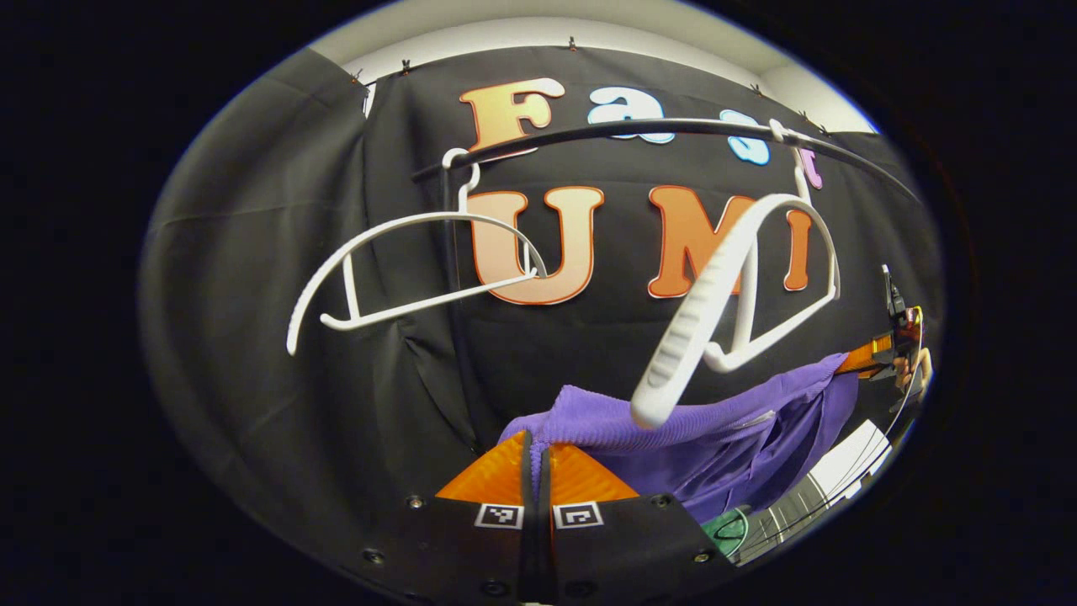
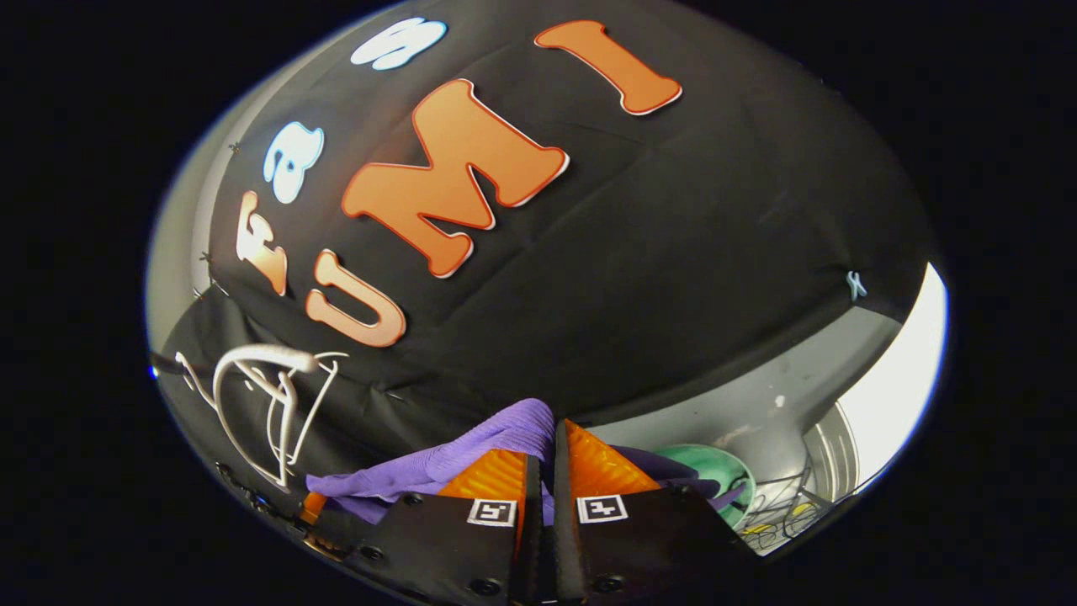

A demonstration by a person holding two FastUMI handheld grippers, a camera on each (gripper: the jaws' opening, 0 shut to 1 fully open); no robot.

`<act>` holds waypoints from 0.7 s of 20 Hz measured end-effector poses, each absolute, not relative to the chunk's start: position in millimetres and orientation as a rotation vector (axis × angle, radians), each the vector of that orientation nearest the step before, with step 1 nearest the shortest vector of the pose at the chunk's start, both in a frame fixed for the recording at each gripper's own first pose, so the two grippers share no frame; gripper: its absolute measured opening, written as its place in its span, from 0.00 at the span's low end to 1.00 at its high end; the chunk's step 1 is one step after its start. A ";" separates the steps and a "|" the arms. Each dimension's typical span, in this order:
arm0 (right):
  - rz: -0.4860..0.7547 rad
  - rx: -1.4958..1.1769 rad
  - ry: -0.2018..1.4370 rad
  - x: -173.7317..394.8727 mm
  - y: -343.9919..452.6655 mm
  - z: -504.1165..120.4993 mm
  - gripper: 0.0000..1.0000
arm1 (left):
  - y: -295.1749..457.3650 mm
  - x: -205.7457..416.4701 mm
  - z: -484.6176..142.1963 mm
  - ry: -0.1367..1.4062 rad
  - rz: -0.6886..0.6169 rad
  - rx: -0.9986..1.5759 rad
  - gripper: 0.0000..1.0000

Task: Grasp the clothes on the hanger with both hands and then place them into the laundry hamper below.

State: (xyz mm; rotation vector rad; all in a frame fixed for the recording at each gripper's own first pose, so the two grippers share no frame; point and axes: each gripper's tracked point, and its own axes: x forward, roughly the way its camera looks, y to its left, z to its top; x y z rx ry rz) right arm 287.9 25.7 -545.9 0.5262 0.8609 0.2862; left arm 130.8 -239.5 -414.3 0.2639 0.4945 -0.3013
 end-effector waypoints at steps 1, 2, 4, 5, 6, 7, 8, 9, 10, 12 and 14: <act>0.267 0.489 0.863 272.4 25.3 -554.4 0.13 | -240.2 127.5 -419.8 0.498 -0.308 0.281 0.00; 0.249 0.458 0.870 257.4 26.6 -562.5 0.13 | -243.4 122.3 -427.6 0.504 -0.326 0.294 0.00; 0.221 0.418 0.891 226.7 32.9 -576.8 0.13 | -259.5 106.7 -442.1 0.528 -0.394 0.290 0.00; 0.214 0.399 0.901 210.7 36.9 -581.2 0.13 | -269.1 100.6 -448.6 0.540 -0.431 0.286 0.00; 0.206 0.389 0.914 196.6 40.5 -584.1 0.13 | -277.8 94.6 -455.3 0.552 -0.464 0.286 0.00; 0.193 0.395 0.914 185.0 44.0 -583.3 0.13 | -285.0 92.2 -459.9 0.561 -0.491 0.278 0.00; 0.183 0.400 0.909 176.9 47.7 -581.0 0.13 | -292.3 87.9 -464.9 0.575 -0.515 0.258 0.00; 0.171 0.397 0.898 171.5 50.2 -578.5 0.13 | -299.4 82.6 -469.7 0.593 -0.535 0.233 0.00; 0.158 0.385 0.889 165.6 50.3 -577.2 0.13 | -306.1 78.0 -474.5 0.611 -0.552 0.212 0.00; 0.140 0.357 0.878 152.4 49.7 -576.4 0.13 | -318.8 71.3 -481.8 0.633 -0.573 0.185 0.00; 0.139 0.346 0.880 140.3 51.9 -576.8 0.13 | -327.1 58.9 -487.3 0.661 -0.578 0.166 0.00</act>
